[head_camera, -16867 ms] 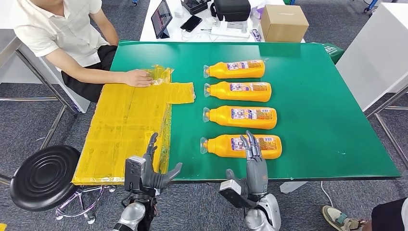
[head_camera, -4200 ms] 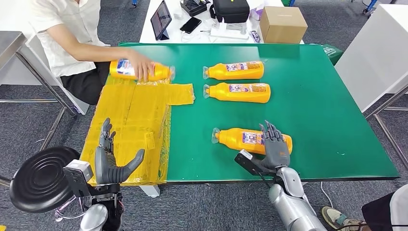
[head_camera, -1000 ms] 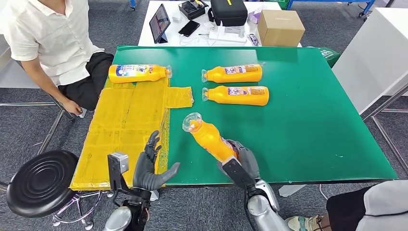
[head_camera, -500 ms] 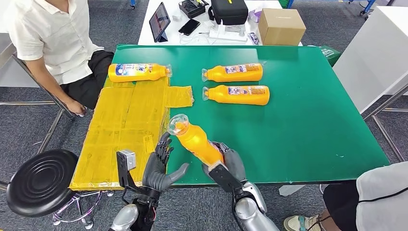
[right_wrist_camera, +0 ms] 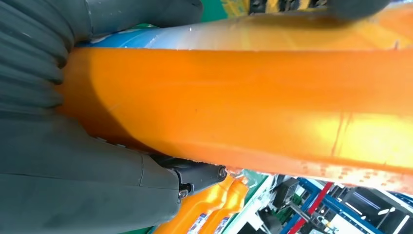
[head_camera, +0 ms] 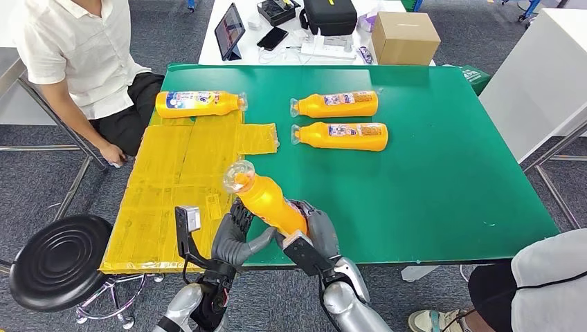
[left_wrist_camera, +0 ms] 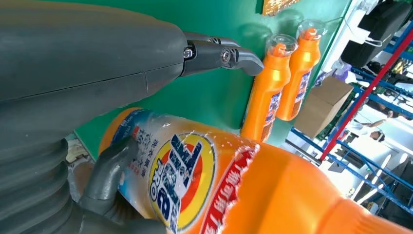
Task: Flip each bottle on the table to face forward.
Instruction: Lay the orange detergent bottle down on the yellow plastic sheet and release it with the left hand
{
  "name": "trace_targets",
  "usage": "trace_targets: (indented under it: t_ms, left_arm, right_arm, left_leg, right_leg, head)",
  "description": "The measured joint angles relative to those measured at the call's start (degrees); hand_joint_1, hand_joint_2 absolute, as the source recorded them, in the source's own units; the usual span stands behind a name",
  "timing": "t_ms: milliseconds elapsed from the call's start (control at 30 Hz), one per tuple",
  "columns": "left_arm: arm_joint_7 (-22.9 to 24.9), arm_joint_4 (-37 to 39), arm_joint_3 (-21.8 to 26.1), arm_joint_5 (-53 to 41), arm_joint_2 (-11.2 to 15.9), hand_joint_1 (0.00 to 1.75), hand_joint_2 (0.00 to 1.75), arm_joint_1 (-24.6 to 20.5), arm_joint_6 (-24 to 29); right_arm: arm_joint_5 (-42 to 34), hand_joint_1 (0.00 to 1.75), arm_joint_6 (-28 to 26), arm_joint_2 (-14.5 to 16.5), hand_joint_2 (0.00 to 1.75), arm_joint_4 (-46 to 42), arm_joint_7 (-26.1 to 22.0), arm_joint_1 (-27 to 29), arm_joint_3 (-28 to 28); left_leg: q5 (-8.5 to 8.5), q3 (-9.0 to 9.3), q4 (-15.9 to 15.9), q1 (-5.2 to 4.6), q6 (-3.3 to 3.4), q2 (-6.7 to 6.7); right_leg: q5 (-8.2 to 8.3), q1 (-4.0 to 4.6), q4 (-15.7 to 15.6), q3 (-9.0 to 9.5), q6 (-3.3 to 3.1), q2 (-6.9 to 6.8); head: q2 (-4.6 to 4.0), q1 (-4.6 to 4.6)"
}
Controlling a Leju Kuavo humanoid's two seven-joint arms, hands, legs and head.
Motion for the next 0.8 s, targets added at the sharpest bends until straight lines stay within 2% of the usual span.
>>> trace_targets:
  t_ms: [500,800]
  left_arm:
    - [-0.06,0.52,-1.34,1.93,0.43,0.0,1.75,-2.38,0.3]
    - [-0.27,0.54,-1.41,2.06,0.85,0.0,1.75,-2.58,0.5]
  right_arm:
    - [-0.4,1.43,-0.03,0.95,1.75,5.56,1.81,-5.52,2.1]
    - [1.81,1.65,-0.93,1.5,1.75,9.41,3.26,-7.72,2.92]
  left_leg:
    - [0.01,-0.03,0.0,0.0,0.01,-0.03]
    - [0.02,-0.04,0.0,0.0,0.01,-0.02]
  right_leg:
    - [0.0,-0.01,0.01,-0.01,0.0,-0.04]
    - [0.0,-0.01,0.01,-0.03,0.0,-0.05]
  head:
    - [0.0,0.0]
    - [0.0,0.0]
